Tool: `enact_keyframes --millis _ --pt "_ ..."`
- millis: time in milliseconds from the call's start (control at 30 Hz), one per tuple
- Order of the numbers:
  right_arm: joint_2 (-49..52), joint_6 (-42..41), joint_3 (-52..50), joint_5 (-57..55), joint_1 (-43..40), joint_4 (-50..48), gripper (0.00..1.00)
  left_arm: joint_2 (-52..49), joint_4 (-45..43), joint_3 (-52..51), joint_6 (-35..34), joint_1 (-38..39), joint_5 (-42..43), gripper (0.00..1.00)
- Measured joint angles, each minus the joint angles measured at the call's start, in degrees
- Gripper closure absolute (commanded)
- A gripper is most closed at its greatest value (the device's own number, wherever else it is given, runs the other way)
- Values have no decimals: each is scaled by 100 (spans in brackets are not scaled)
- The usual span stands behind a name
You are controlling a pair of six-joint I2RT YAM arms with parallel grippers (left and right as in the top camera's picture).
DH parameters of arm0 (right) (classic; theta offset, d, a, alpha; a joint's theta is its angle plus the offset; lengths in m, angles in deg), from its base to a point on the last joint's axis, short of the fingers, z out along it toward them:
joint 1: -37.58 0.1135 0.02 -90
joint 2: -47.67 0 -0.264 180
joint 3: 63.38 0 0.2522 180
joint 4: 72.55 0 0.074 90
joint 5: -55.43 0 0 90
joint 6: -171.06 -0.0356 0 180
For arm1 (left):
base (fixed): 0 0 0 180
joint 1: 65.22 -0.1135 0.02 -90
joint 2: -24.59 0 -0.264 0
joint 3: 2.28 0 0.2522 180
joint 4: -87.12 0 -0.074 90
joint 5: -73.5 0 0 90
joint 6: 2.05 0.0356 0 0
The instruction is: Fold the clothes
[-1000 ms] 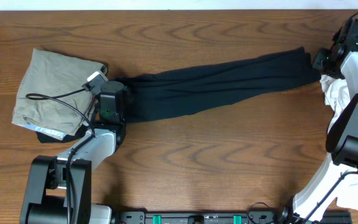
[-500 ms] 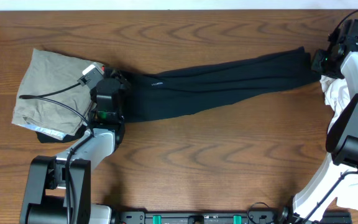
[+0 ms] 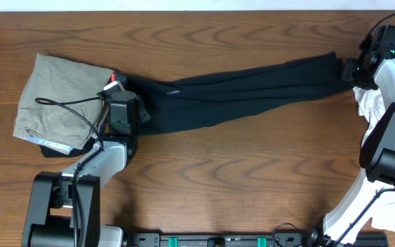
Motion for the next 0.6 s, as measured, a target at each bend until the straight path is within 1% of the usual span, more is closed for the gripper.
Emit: enact_keyframes --millis 33,133,233,300,600 --pt "0 20 0 0 0 -85 57 -50 -2 0 42 0 0 53" --pt "2 118 0 0 0 -256 46 -254 4 0 81 0 0 53" --pt "24 203 0 24 -17 -293 44 -516 -13 2 96 0 0 53" --pt "52 269 0 76 -46 -302 39 -603 -61 46 125 7 -2 53" --pt "522 553 0 636 -229 -385 37 -691 -116 103 199 4 -7 53"
